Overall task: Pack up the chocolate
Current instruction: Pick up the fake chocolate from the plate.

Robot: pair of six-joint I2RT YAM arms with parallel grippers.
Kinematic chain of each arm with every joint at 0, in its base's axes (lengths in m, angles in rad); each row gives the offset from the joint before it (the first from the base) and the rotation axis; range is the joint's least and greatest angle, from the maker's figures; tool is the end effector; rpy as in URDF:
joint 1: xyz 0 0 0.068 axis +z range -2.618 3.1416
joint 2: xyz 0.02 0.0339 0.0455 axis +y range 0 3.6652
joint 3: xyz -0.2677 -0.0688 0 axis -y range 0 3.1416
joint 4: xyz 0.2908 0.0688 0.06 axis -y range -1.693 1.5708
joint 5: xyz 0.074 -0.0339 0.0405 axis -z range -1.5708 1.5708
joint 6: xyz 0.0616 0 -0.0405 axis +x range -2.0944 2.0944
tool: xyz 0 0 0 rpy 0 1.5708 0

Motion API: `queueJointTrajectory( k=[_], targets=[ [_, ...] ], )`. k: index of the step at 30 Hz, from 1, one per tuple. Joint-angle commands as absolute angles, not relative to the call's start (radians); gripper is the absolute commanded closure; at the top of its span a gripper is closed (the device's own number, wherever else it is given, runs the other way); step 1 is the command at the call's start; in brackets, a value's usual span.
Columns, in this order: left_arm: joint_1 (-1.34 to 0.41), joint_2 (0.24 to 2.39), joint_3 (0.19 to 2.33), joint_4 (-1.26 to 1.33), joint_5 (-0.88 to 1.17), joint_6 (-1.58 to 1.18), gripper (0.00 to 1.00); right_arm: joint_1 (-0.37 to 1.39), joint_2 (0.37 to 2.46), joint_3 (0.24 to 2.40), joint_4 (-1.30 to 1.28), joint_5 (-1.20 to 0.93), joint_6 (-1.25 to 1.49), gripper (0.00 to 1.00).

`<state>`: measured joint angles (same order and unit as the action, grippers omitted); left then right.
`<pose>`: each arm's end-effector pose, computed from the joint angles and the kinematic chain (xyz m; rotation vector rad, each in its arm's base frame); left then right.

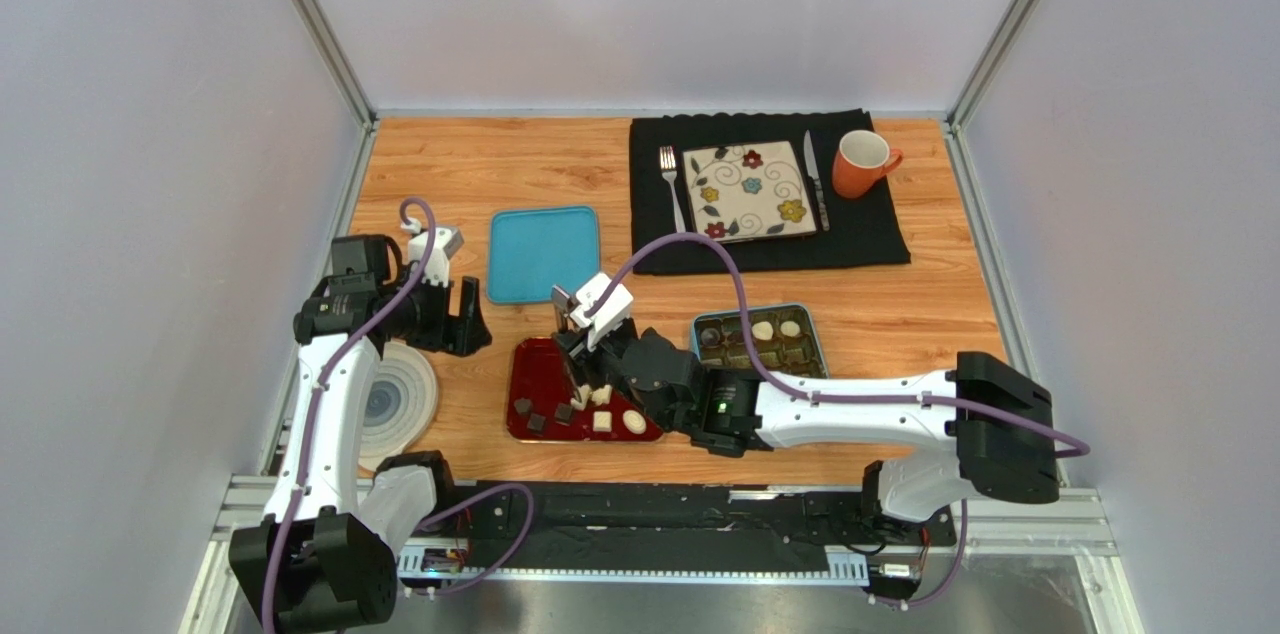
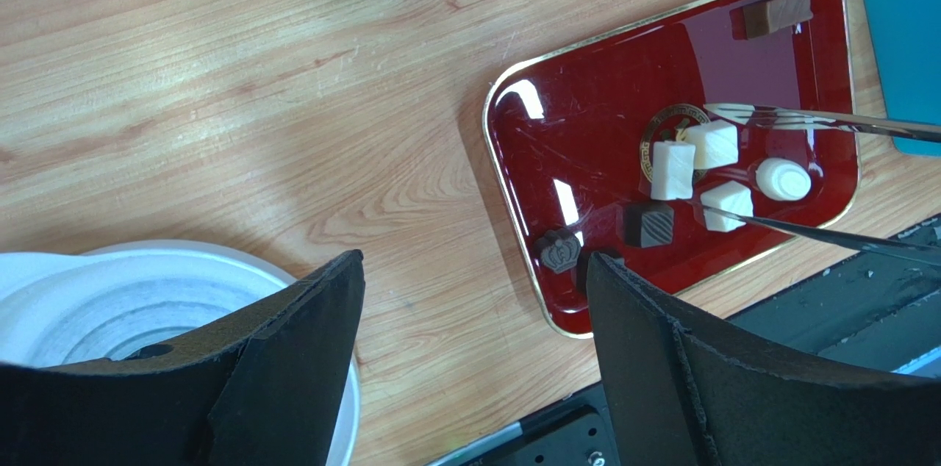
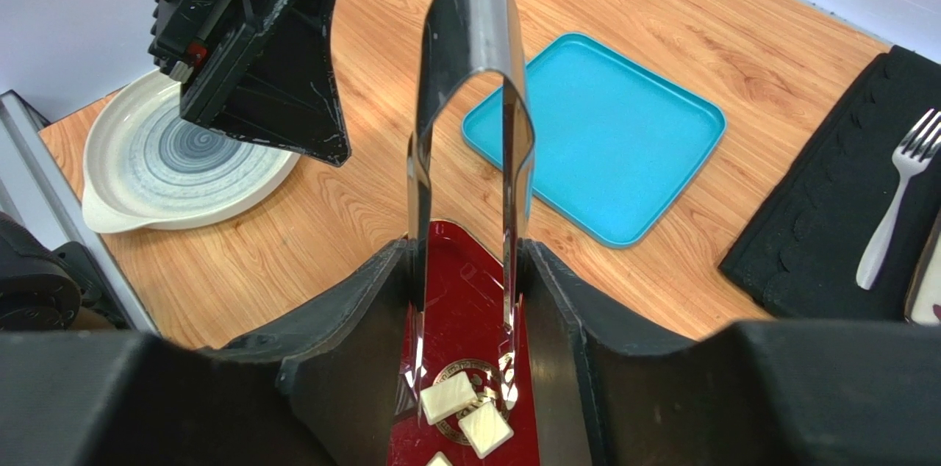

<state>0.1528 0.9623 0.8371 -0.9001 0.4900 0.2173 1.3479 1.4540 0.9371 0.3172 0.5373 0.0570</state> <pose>0.2313 0.0063 0.2466 0.2533 2.4733 -0.4819 0.1182 0.3789 0.2626 -0.7300 1.6173 0.5510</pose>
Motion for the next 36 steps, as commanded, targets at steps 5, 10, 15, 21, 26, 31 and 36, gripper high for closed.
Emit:
queueJointTrajectory(
  k=[5, 10, 15, 21, 26, 31, 36],
  targets=[
    [0.161, 0.945, 0.874, -0.902, 0.517, 0.235, 0.18, 1.336, 1.404, 0.902, 0.379, 0.591, 0.063, 0.55],
    [0.160, 0.945, 0.873, -0.900, 0.517, 0.235, 0.18, 1.325, 1.384, 0.874, 0.377, 0.597, 0.078, 0.55],
    [0.161, 0.946, 0.870, -0.896, 0.518, 0.232, 0.18, 1.321, 1.371, 0.862, 0.379, 0.592, 0.089, 0.56],
    [0.160, 0.945, 0.868, -0.896, 0.519, 0.233, 0.17, 1.322, 1.390, 0.861, 0.376, 0.577, 0.110, 0.58],
    [0.161, 0.943, 0.871, -0.897, 0.511, 0.236, 0.17, 1.319, 1.410, 0.882, 0.357, 0.569, 0.114, 0.64],
    [0.160, 0.942, 0.870, -0.897, 0.511, 0.236, 0.18, 1.315, 1.422, 0.908, 0.312, 0.572, 0.104, 0.77],
    [0.160, 0.942, 0.867, -0.896, 0.512, 0.238, 0.18, 1.304, 1.437, 0.926, 0.282, 0.561, 0.109, 0.84]
  ],
)
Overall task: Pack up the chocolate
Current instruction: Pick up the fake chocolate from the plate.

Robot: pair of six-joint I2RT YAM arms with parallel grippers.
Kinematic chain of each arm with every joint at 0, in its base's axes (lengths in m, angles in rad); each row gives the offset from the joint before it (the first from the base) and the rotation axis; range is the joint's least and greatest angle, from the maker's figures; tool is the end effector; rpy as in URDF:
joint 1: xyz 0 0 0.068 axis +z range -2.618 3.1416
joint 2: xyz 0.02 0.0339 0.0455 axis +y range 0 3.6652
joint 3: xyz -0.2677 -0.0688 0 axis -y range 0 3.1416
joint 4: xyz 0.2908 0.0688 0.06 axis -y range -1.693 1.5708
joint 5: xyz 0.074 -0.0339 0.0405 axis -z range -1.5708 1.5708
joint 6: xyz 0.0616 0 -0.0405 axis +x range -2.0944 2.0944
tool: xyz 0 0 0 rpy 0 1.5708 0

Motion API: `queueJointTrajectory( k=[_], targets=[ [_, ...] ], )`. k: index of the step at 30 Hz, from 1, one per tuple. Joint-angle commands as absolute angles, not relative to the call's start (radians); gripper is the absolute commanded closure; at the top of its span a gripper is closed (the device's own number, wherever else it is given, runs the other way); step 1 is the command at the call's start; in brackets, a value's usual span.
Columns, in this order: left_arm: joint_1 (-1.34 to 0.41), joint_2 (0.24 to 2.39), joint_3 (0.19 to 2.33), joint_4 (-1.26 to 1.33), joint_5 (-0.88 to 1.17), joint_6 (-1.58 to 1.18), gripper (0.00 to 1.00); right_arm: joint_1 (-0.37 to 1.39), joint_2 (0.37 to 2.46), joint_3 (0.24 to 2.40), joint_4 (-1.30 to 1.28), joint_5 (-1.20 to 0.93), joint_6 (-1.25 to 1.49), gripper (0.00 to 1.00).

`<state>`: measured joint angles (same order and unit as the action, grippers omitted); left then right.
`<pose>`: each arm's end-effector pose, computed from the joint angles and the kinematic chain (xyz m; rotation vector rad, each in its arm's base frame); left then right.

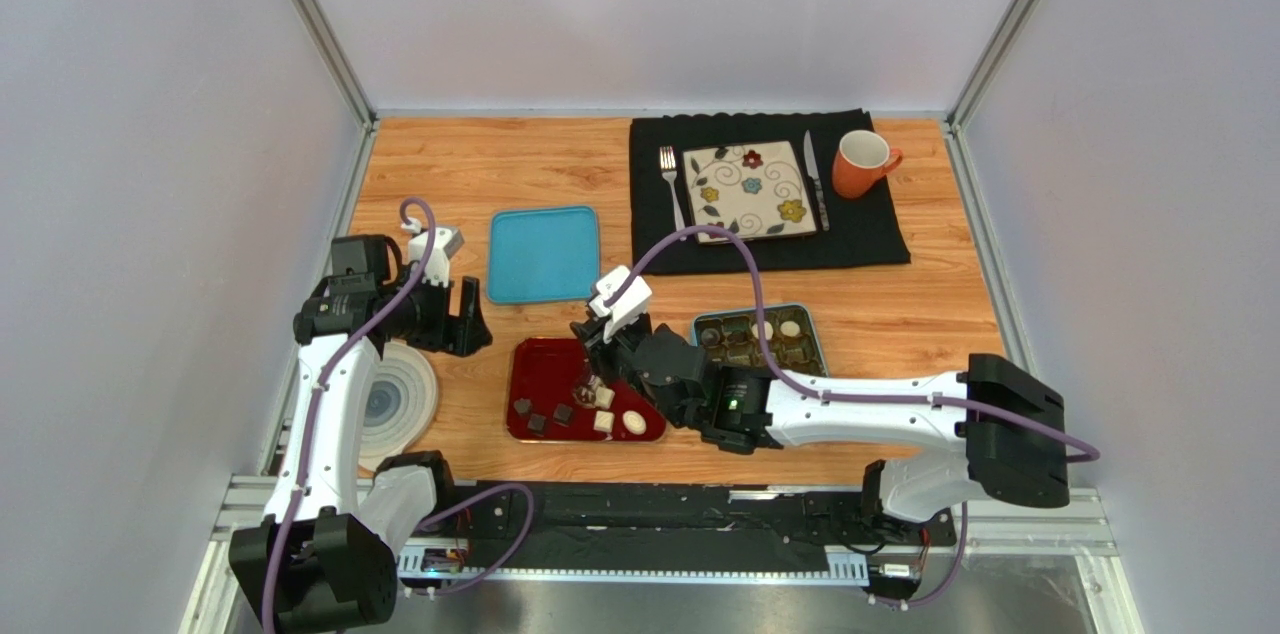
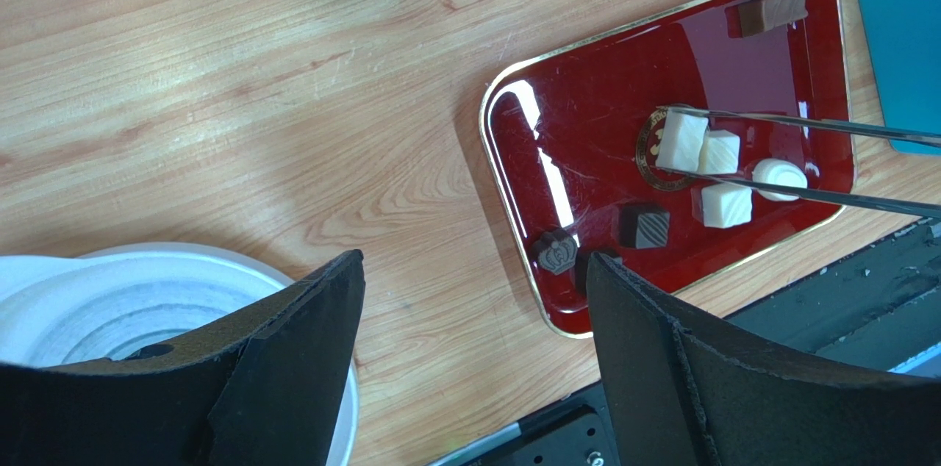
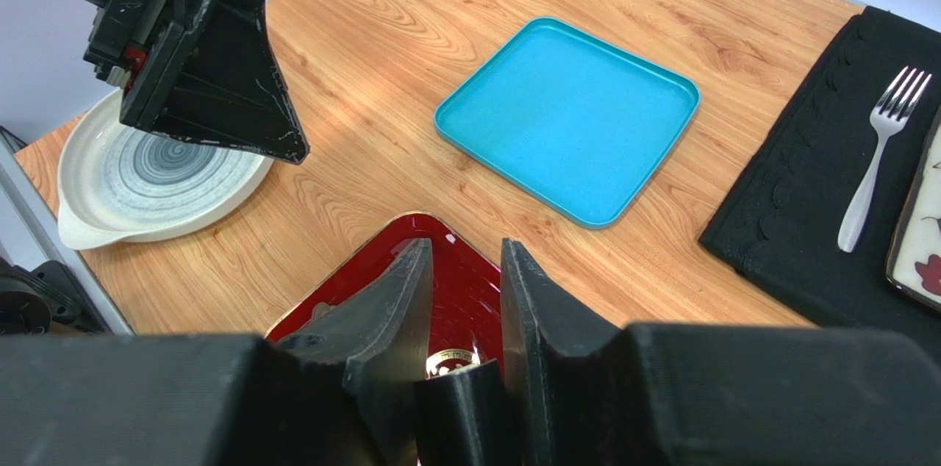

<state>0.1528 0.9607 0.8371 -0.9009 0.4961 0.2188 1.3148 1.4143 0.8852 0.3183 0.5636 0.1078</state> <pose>0.2310 0.0059 0.2471 0.2574 2.4698 -0.4883 0.1288 0.3621 0.2566 -0.6493 1.6566 0.5346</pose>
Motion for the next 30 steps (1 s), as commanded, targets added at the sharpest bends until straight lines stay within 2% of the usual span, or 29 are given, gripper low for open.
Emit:
queueJointTrajectory(
  k=[1, 5, 21, 30],
  targets=[
    [0.160, 0.940, 0.865, -0.894, 0.512, 0.236, 0.18, 1.302, 1.443, 0.928, 0.278, 0.558, 0.112, 0.86],
    [0.160, 0.939, 0.856, -0.893, 0.511, 0.241, 0.18, 1.299, 1.447, 0.946, 0.278, 0.558, 0.107, 1.00],
    [0.160, 0.936, 0.865, -0.899, 0.511, 0.239, 0.18, 1.278, 1.306, 1.046, 0.242, 0.592, 0.009, 1.00],
    [0.160, 0.936, 0.865, -0.899, 0.517, 0.238, 0.18, 1.229, 1.118, 0.996, 0.094, 0.667, -0.031, 1.00]
  ],
)
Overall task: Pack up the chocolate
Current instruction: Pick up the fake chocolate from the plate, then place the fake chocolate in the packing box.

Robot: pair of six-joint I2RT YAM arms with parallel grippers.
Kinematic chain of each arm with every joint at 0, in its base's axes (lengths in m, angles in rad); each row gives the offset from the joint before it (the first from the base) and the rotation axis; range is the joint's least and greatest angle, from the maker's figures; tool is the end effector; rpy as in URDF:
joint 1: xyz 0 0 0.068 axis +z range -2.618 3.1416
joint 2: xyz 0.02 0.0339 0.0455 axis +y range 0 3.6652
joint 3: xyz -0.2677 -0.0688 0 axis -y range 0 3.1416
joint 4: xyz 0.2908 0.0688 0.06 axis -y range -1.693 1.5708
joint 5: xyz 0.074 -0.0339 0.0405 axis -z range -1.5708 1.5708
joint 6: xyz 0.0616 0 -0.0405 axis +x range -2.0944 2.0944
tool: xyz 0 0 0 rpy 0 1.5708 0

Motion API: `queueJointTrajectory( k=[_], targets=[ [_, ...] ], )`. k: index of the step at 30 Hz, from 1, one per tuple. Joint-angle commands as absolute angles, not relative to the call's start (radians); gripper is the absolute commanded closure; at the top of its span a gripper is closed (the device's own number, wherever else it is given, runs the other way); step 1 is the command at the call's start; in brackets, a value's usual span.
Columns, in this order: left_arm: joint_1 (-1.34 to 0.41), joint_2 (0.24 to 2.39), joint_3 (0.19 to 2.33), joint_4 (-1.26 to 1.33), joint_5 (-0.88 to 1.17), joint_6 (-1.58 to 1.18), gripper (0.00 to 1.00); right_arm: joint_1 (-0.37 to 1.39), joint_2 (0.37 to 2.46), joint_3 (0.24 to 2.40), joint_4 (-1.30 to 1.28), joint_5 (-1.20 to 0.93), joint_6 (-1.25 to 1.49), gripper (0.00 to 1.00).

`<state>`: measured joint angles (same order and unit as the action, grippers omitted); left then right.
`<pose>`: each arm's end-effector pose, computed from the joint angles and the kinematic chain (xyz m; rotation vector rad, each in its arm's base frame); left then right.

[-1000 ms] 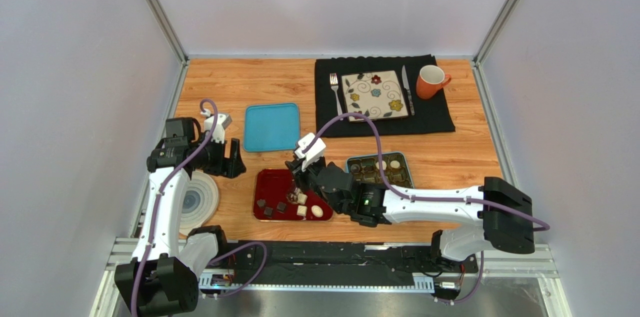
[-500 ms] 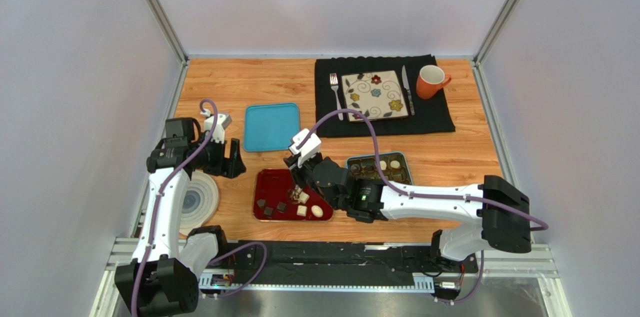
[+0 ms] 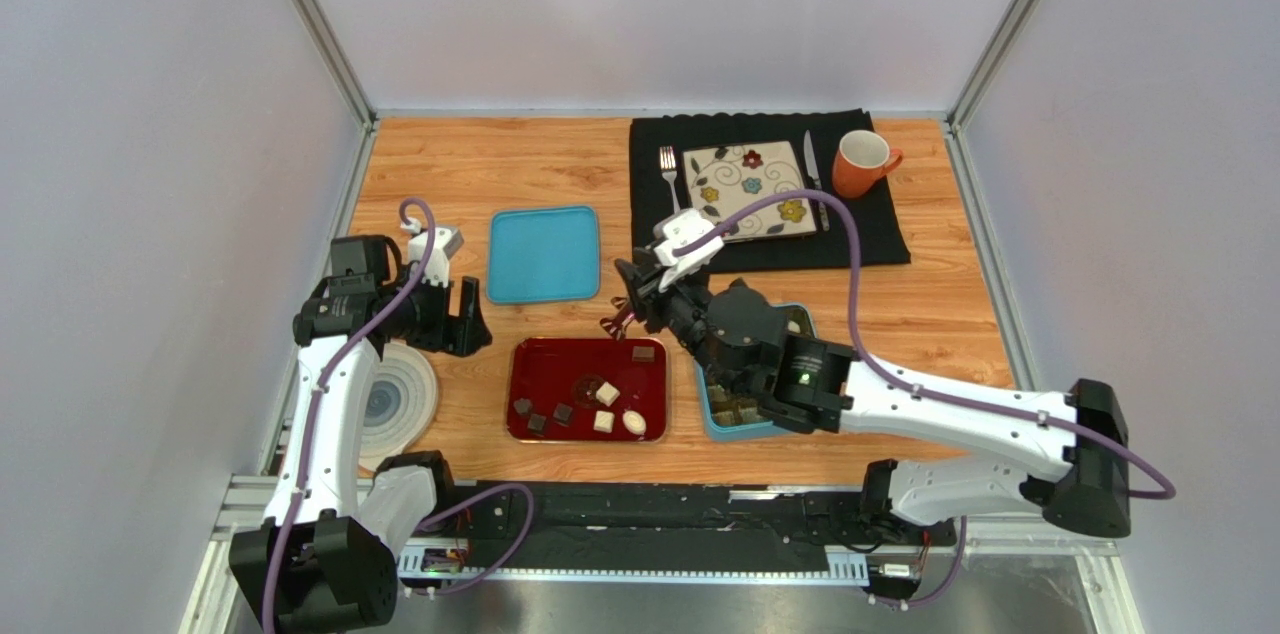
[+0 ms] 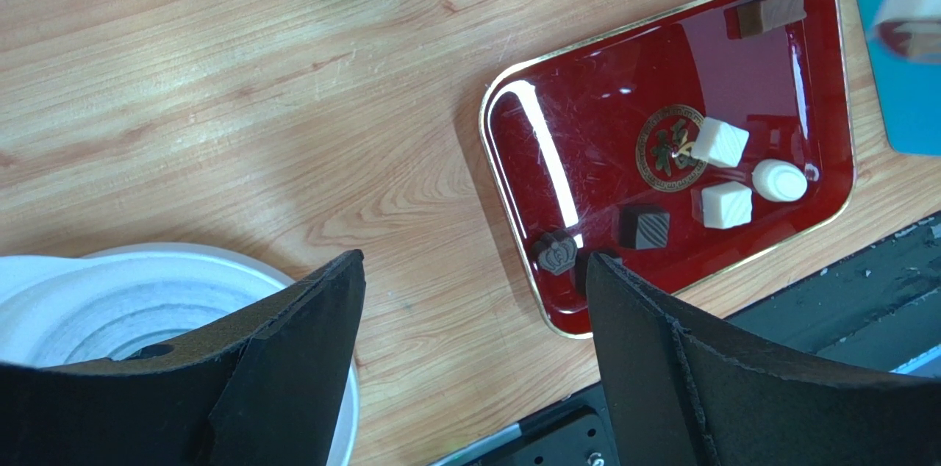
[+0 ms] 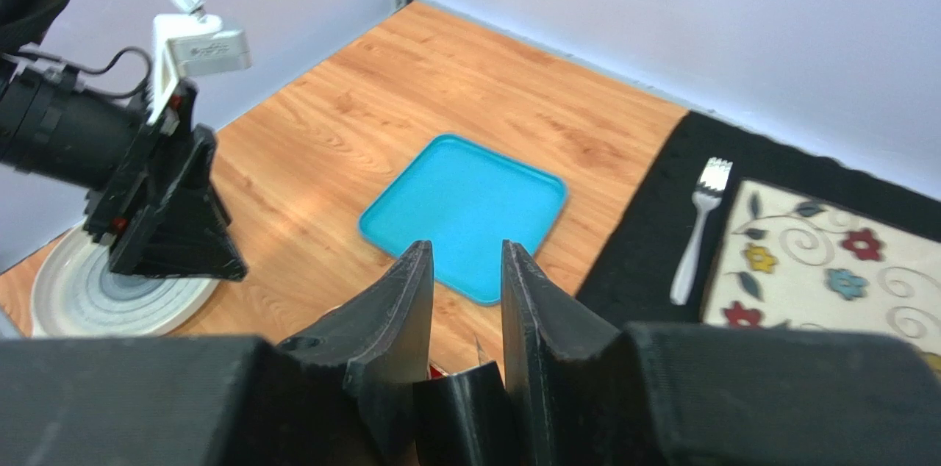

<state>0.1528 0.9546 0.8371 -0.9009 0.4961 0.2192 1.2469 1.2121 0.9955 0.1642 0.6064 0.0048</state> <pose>0.2302 0.0058 0.2484 0.2594 2.4642 -0.4856 0.1438 0.3181 0.3537 -0.5335 1.5450 0.4737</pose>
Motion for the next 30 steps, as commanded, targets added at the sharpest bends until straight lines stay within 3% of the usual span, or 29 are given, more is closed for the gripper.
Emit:
queueJointTrajectory(
  k=[1, 12, 30],
  targets=[
    [0.160, 0.936, 0.865, -0.899, 0.523, 0.238, 0.18, 1.227, 1.099, 0.977, 0.075, 0.686, -0.031, 1.00],
    [0.160, 0.946, 0.862, -0.893, 0.548, 0.221, 0.18, 1.206, 0.801, 0.844, -0.126, 0.787, -0.008, 1.00],
    [0.160, 0.954, 0.864, -0.893, 0.558, 0.218, 0.18, 1.174, 0.819, 0.788, -0.155, 0.764, 0.071, 1.00]
  ],
)
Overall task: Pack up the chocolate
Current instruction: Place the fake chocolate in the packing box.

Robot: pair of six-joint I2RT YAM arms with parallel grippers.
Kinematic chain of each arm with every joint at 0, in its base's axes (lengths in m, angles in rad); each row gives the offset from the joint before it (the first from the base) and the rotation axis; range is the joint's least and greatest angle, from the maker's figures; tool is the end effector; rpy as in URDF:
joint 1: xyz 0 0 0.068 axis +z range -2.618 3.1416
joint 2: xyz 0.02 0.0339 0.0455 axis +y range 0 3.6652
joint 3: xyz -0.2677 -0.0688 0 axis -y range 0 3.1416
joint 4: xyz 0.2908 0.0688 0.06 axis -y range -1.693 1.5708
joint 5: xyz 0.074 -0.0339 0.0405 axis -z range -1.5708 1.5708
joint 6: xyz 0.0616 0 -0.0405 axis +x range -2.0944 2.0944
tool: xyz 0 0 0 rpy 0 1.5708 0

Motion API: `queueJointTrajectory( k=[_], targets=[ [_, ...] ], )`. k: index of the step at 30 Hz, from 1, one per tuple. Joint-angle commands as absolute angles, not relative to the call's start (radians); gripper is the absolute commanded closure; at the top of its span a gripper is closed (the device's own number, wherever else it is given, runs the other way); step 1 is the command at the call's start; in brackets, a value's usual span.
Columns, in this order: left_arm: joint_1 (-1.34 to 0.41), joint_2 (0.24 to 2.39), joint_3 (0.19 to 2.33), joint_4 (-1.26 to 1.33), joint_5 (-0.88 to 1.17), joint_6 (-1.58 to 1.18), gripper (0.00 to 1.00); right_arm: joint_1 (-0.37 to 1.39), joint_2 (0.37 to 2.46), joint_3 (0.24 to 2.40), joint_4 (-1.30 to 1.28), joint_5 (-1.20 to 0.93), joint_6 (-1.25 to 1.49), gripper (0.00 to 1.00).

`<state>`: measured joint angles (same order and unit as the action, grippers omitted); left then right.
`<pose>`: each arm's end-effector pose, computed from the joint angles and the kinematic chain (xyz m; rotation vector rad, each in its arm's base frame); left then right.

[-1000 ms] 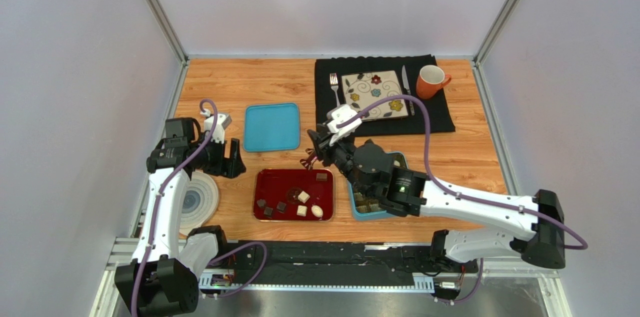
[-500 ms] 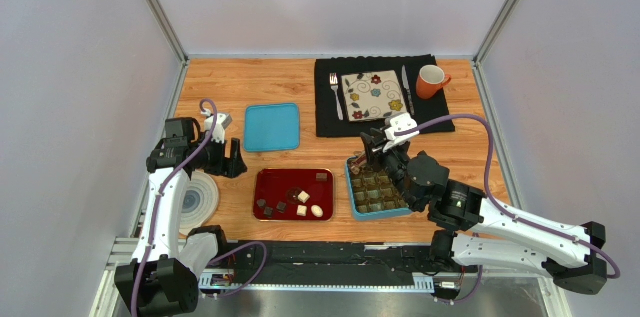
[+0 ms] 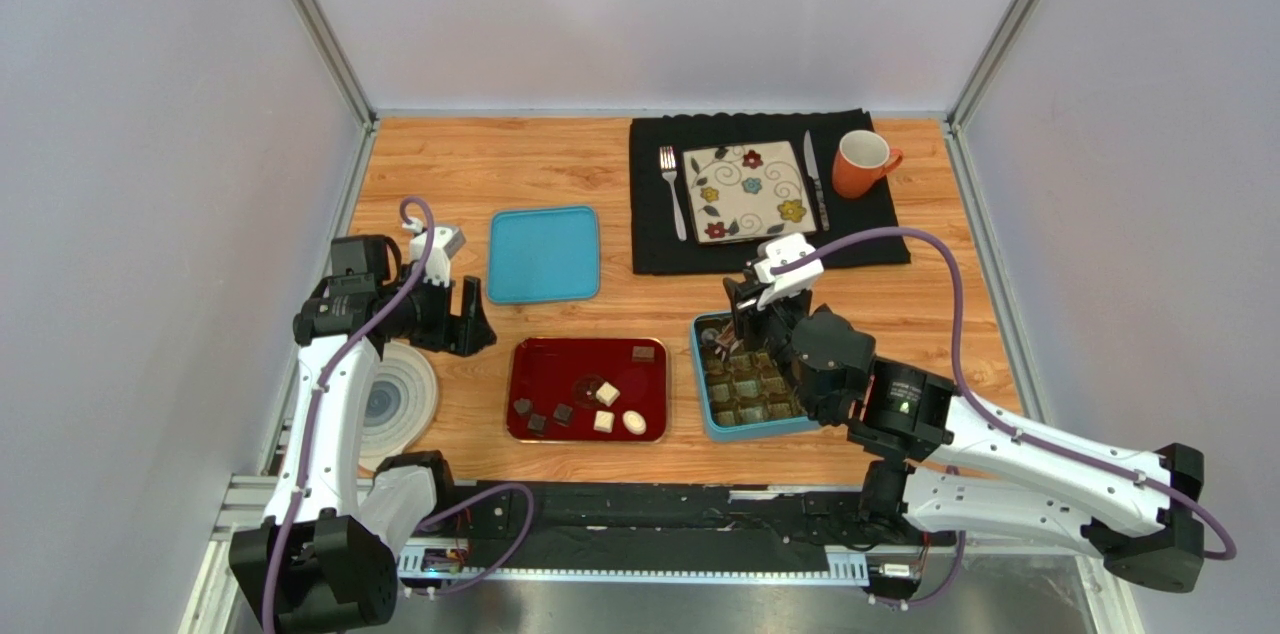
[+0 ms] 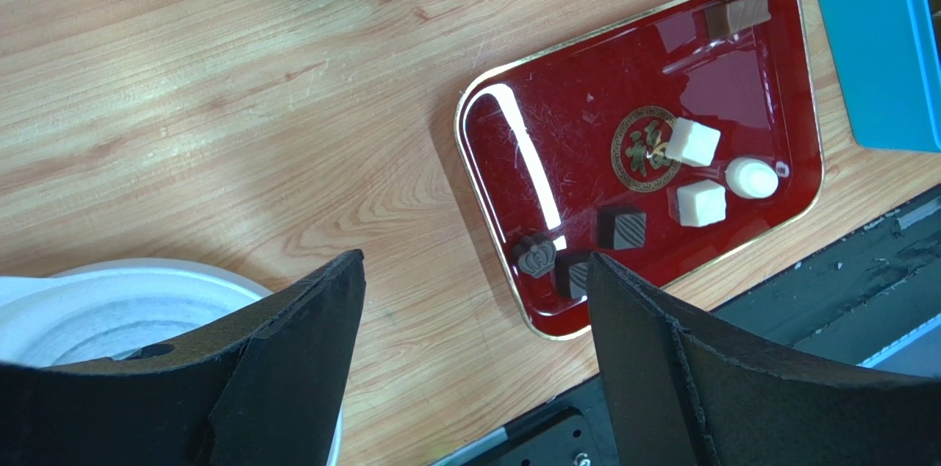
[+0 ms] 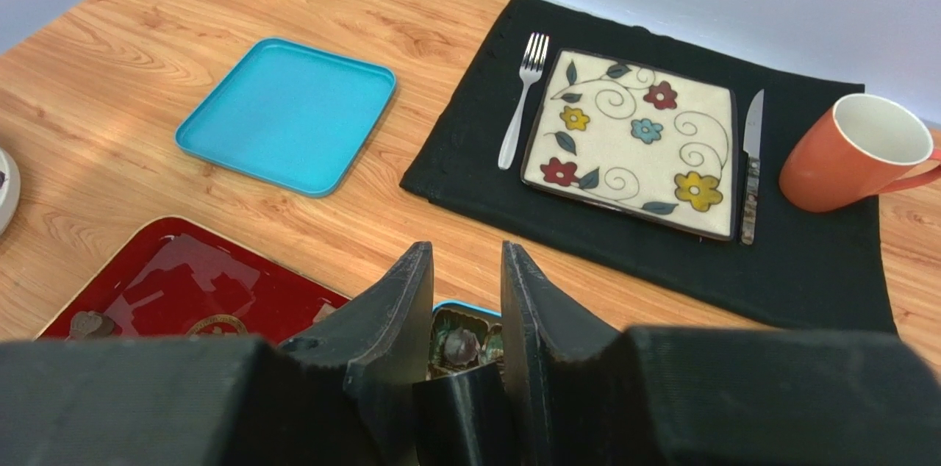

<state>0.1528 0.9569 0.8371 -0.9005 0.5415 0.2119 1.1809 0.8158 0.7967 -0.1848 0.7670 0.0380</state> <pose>0.2302 0.0033 0.2491 0.2650 2.4496 -0.5447 0.1324 0.2098 0.3389 -0.4327 1.6669 0.2214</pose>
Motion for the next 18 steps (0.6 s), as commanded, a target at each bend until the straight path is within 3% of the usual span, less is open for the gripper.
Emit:
queueJointTrajectory(
  k=[1, 11, 14, 18],
  targets=[
    [0.160, 0.951, 0.862, -0.893, 0.558, 0.218, 0.18, 1.172, 0.821, 0.781, -0.155, 0.759, 0.080, 1.00],
    [0.158, 0.950, 0.864, -0.896, 0.551, 0.222, 0.18, 1.158, 0.857, 0.764, -0.103, 0.736, 0.106, 1.00],
    [0.161, 0.946, 0.861, -0.896, 0.548, 0.225, 0.18, 1.154, 0.864, 0.756, -0.088, 0.727, 0.115, 0.96],
    [0.160, 0.948, 0.862, -0.896, 0.546, 0.224, 0.18, 1.149, 0.879, 0.767, -0.080, 0.721, 0.115, 0.81]
  ],
)
